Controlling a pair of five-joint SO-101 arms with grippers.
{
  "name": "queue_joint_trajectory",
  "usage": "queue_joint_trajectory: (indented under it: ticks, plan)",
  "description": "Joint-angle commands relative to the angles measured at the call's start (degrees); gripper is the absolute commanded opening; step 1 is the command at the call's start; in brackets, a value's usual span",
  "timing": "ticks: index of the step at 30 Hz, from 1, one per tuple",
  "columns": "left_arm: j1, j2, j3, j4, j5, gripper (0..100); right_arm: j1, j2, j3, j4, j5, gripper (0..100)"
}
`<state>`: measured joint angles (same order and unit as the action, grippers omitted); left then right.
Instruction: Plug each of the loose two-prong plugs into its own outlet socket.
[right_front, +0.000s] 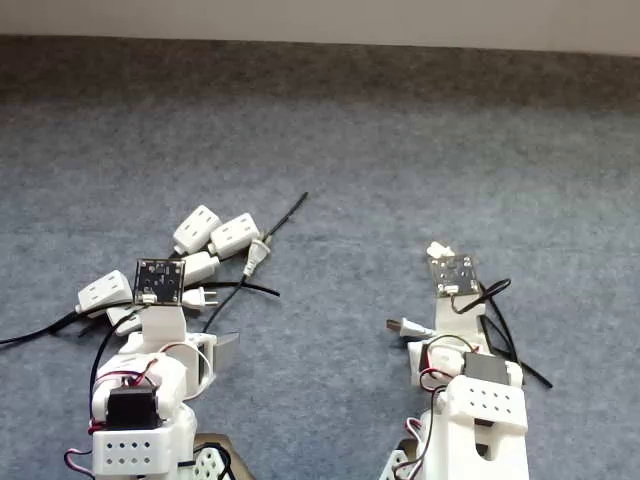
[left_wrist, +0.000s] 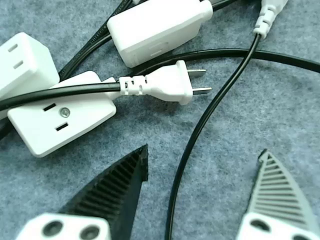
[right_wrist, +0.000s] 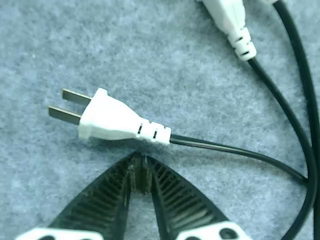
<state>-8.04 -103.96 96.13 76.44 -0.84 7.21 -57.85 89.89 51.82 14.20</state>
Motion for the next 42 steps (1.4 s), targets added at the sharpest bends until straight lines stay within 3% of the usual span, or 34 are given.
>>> queue_joint_trajectory:
  ticks: [1, 31, 42]
  plan:
    - [-0.4, -0.31, 0.84, 0.26, -0.09, 33, 1.63, 0.31, 2.15, 1.63, 0.7, 0.9]
    - [-0.13, -0.31, 0.66, 0.35, -0.35, 34, 1.63, 0.31, 2.15, 1.63, 0.7, 0.9]
    - [-0.48, -0.31, -14.99, 0.79, -0.26, 34, 1.63, 0.31, 2.15, 1.63, 0.7, 0.9]
